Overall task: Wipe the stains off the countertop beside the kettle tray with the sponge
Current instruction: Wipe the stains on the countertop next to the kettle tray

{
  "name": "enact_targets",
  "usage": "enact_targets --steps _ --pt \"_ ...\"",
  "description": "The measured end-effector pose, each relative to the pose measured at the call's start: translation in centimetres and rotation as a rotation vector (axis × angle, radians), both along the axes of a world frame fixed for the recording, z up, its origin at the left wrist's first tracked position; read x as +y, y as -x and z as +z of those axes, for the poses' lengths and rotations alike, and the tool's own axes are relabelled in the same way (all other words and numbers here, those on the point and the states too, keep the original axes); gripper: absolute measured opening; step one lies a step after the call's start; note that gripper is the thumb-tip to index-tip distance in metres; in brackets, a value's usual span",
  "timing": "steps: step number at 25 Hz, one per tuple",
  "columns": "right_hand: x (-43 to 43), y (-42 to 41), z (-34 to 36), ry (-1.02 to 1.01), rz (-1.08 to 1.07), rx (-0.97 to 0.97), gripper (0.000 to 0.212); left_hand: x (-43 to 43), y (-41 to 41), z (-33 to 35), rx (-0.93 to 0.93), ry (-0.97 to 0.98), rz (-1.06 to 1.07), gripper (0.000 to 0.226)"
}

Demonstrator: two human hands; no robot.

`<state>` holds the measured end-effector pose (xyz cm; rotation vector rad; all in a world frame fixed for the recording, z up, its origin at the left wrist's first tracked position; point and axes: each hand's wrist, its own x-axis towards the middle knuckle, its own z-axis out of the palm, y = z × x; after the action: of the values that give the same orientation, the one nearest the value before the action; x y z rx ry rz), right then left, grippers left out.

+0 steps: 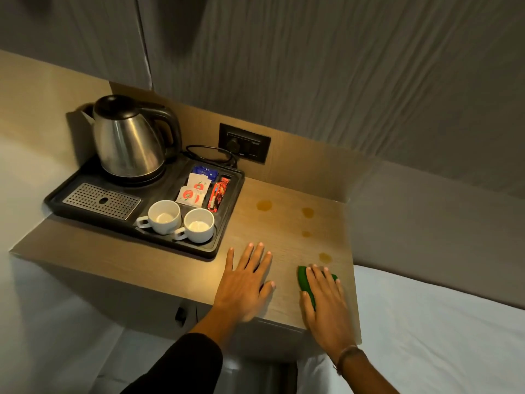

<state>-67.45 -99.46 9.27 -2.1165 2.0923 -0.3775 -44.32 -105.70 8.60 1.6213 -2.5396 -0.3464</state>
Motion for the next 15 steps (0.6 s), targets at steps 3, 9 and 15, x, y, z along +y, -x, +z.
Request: enact_targets --steps 3,9,15 --pt "-1.2 3.4 -0.1 0.003 0.049 -0.026 0.057 -0.1 0.0 -0.6 0.03 0.028 0.009 0.071" --pt "-7.9 1.7 1.0 -0.008 0.132 -0.057 0.056 -0.1 0.1 -1.2 0.076 0.071 0.025 0.07" --pt "-10.7 5.4 1.0 -0.001 0.127 -0.057 0.056 -0.3 0.1 -1.5 0.08 0.055 0.03 0.07"
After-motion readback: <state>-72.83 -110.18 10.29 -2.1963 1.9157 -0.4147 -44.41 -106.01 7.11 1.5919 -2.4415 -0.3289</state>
